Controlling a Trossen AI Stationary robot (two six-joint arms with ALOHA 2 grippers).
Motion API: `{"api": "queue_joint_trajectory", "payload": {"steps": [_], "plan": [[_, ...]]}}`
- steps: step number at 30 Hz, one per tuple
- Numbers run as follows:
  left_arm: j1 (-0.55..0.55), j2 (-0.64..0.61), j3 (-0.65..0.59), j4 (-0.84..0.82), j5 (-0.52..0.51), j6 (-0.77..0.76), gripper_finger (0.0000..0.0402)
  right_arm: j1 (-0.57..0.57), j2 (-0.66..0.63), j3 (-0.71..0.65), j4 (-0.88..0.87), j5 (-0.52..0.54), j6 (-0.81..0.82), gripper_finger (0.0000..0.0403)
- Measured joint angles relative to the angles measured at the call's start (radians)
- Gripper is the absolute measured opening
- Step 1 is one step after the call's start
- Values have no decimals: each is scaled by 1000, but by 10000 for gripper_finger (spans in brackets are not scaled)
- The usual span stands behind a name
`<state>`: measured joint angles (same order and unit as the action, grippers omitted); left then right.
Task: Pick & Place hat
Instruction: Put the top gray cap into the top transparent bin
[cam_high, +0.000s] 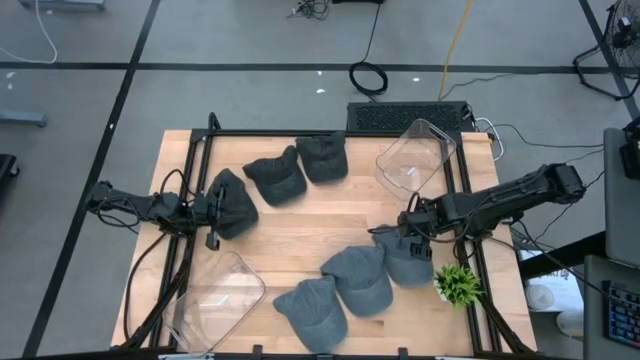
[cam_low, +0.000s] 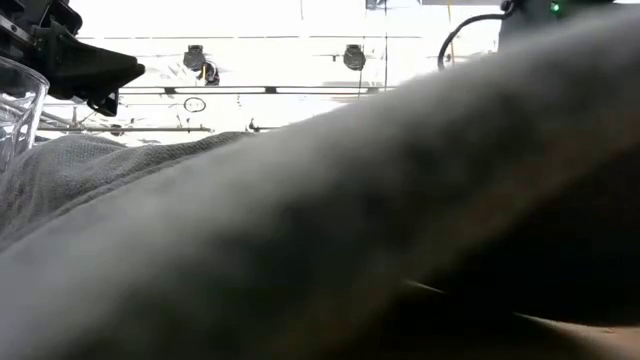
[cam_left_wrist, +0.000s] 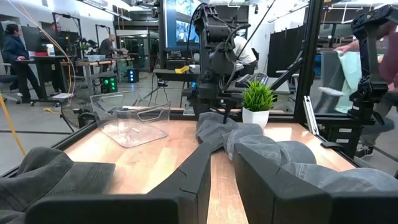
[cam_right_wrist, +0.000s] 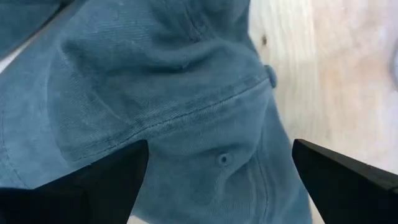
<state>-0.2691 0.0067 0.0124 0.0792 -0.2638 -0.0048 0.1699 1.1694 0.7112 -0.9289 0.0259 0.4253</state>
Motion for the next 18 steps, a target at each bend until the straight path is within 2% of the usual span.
{"api": "queue_joint_trajectory", "payload": {"steps": [5,9,13,18], "plan": [[0,0,0,0,0,0,76,0,0,-8,12,-5,6,387],[0,0,0,0,0,0,76,0,0,-8,13,-53,3,362],[0,0,0,0,0,0,76,0,0,-8,13,-98,1,310],[0,0,0,0,0,0,76,0,0,-8,12,-110,-17,222]]}}
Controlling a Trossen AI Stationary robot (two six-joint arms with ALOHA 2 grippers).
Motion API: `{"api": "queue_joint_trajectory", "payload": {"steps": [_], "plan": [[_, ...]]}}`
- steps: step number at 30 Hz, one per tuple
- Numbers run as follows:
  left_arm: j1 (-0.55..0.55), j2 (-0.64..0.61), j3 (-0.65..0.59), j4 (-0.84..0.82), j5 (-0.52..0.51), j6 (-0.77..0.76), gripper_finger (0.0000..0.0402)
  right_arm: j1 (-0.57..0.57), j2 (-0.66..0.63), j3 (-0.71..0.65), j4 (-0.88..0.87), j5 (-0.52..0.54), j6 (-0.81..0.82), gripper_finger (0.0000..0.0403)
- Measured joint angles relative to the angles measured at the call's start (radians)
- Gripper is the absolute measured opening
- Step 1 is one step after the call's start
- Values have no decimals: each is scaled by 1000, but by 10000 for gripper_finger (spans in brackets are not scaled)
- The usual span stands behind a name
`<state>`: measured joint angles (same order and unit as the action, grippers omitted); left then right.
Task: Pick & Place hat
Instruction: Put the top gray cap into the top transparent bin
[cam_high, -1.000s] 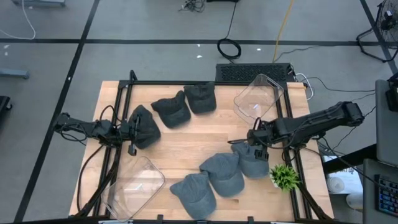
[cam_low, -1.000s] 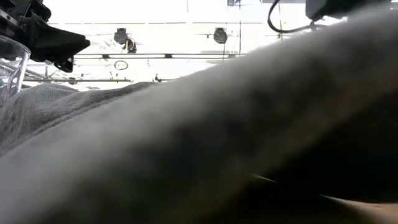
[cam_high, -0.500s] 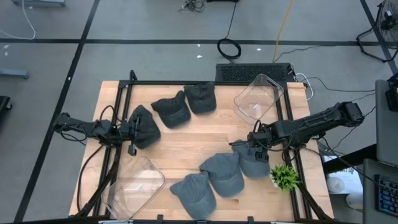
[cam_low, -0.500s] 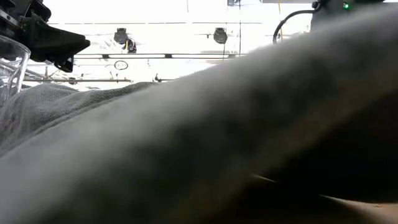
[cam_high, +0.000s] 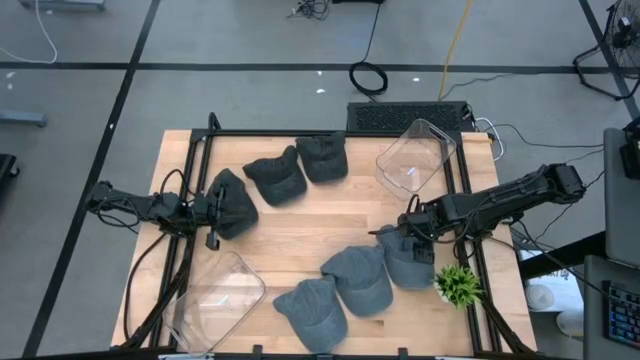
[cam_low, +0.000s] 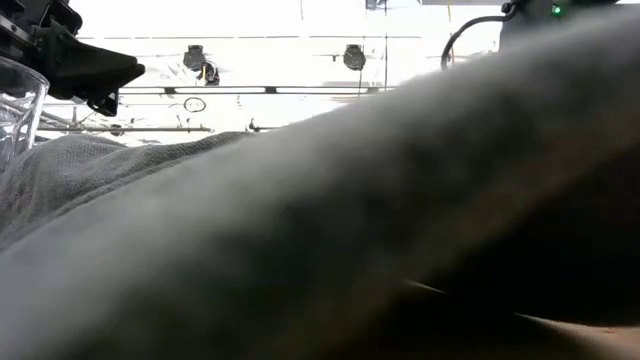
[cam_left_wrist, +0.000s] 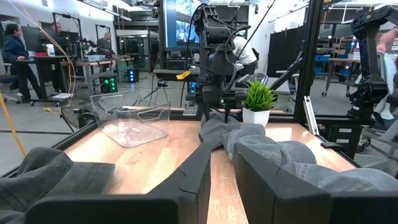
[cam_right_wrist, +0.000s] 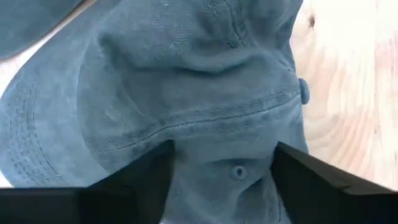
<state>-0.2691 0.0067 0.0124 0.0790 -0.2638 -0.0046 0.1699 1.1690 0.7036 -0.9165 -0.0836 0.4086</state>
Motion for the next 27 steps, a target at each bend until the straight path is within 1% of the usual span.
{"api": "queue_joint_trajectory", "payload": {"steps": [8,11,12,13,17,22,27], "plan": [[0,0,0,0,0,0,76,0,0,0,0,0,-32,68],[0,0,0,0,0,0,76,0,0,0,0,0,-36,19],[0,0,0,0,0,0,76,0,0,0,0,0,-38,10],[0,0,0,0,0,0,76,0,0,0,0,0,-43,6],[0,0,0,0,0,0,76,0,0,0,0,1,-44,13],[0,0,0,0,0,0,76,0,-2,3,-1,1,-43,3],[0,0,0,0,0,0,76,0,-20,51,-10,1,-47,1]]}}
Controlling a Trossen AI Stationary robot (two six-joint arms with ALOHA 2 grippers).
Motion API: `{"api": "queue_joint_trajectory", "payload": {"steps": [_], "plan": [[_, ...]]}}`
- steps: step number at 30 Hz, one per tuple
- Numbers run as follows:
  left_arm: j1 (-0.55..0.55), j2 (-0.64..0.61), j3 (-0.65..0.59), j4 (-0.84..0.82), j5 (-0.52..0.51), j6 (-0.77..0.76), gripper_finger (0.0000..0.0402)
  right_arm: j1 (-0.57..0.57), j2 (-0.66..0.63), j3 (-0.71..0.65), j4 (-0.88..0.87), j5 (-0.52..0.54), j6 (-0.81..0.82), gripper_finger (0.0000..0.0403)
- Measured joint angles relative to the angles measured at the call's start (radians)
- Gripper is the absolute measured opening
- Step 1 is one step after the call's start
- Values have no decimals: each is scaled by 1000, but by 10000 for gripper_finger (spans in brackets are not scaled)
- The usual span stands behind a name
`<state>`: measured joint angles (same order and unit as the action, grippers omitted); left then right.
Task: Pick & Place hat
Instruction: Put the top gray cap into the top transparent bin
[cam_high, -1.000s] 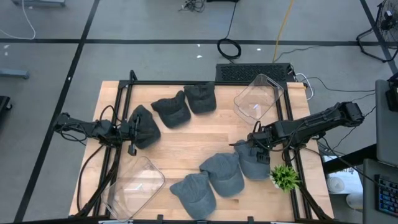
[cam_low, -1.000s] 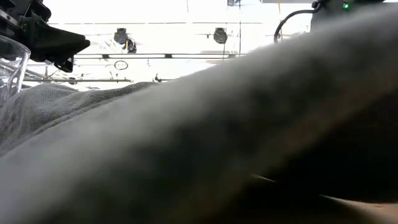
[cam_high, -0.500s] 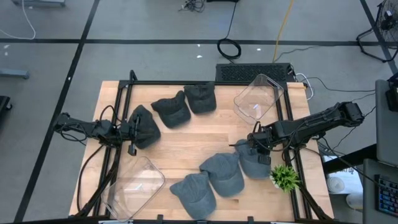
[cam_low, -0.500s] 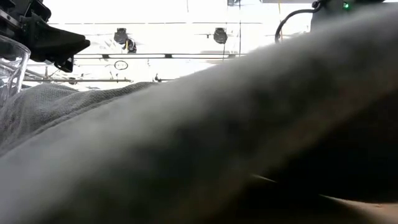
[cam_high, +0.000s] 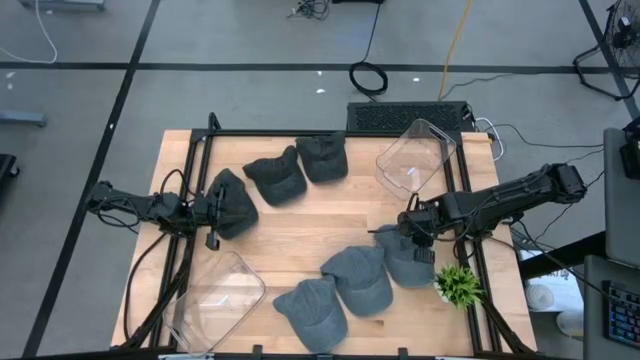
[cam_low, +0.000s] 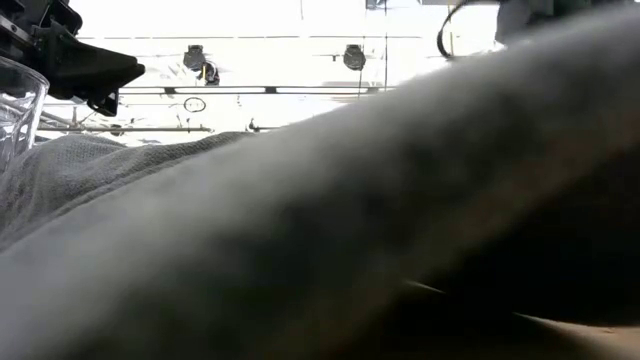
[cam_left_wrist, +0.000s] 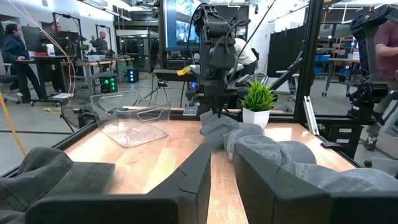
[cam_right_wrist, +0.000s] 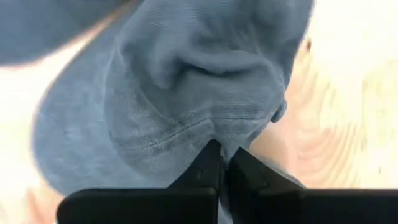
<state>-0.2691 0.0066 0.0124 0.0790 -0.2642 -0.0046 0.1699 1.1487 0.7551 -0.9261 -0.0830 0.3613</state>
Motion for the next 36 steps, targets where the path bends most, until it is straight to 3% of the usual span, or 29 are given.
{"api": "queue_joint_trajectory", "payload": {"steps": [11,17,29,32,36], "plan": [[0,0,0,0,0,0,76,0,-138,113,-6,10,-6,1],[0,0,0,0,0,0,76,0,-234,134,12,115,21,0],[0,0,0,0,0,0,76,0,-360,134,329,150,11,0],[0,0,0,0,0,0,76,0,-371,134,393,230,-19,0],[0,0,0,0,0,0,76,0,-377,134,421,438,-37,0]]}}
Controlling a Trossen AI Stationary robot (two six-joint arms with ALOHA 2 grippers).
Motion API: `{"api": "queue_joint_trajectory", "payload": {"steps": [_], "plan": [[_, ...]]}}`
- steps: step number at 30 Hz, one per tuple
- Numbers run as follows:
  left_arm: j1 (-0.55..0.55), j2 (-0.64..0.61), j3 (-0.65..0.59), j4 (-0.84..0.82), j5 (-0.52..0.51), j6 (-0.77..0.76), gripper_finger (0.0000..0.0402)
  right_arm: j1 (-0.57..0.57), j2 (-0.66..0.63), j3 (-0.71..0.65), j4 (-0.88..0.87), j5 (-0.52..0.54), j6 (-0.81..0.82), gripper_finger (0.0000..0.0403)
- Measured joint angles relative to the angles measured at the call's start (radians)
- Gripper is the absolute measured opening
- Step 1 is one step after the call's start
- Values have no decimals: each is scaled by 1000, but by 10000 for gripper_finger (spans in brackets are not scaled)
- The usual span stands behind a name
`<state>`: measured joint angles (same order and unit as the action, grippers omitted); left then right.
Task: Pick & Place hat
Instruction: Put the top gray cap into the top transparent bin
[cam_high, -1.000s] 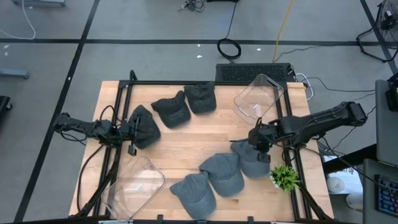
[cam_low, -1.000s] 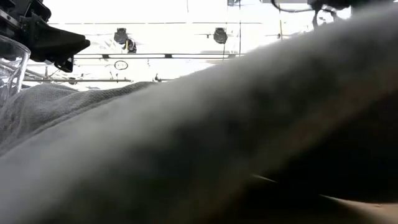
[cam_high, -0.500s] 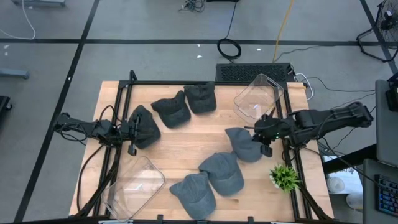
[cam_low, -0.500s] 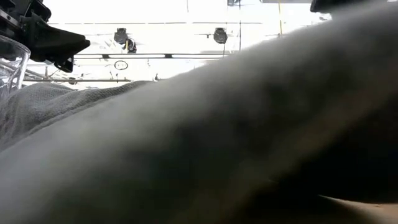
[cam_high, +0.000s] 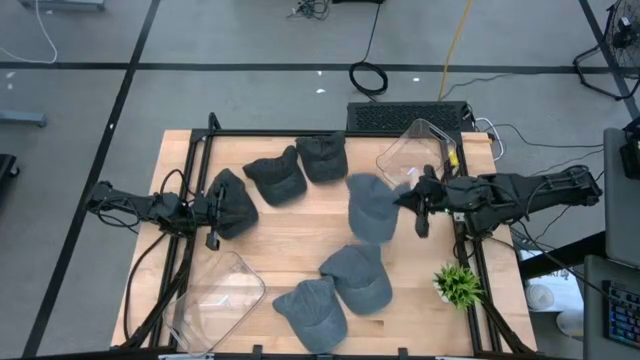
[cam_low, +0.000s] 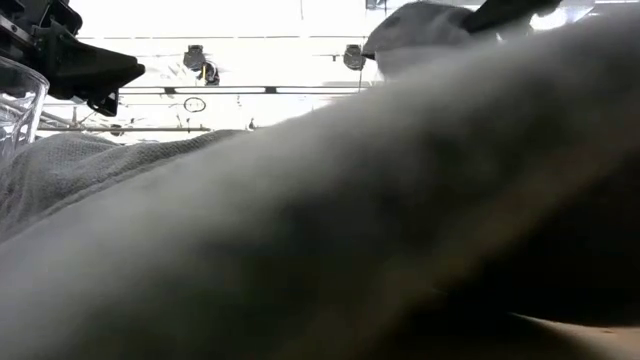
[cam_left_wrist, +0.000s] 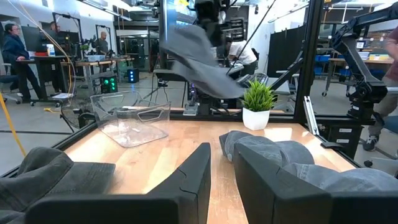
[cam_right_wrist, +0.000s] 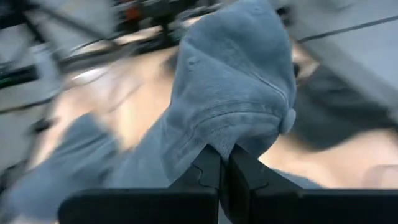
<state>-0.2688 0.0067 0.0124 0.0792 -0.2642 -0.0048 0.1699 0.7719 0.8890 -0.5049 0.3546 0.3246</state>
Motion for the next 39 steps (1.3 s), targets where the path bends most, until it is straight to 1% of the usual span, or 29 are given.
{"api": "queue_joint_trajectory", "payload": {"steps": [4,6,15,19,21,24,29,34,37,39], "plan": [[0,0,0,0,0,0,76,0,0,0,7,244,-1,0],[0,0,0,0,0,0,76,0,0,0,8,337,-4,0],[0,0,0,0,0,0,76,0,3,0,-9,702,-95,0],[0,0,0,0,0,0,76,-15,3,0,-52,837,-99,0],[0,0,0,0,0,0,76,-41,2,-8,-68,876,-90,0],[0,0,0,0,0,0,76,-109,0,-26,-82,862,-85,0],[0,0,0,0,0,0,76,-253,0,-43,-108,720,-87,0],[0,0,0,0,0,0,76,-383,0,-75,-100,612,-106,0],[0,0,0,0,0,0,76,-435,1,-116,-62,529,-102,0],[0,0,0,0,0,0,76,-456,1,-151,-12,492,-104,0]]}}
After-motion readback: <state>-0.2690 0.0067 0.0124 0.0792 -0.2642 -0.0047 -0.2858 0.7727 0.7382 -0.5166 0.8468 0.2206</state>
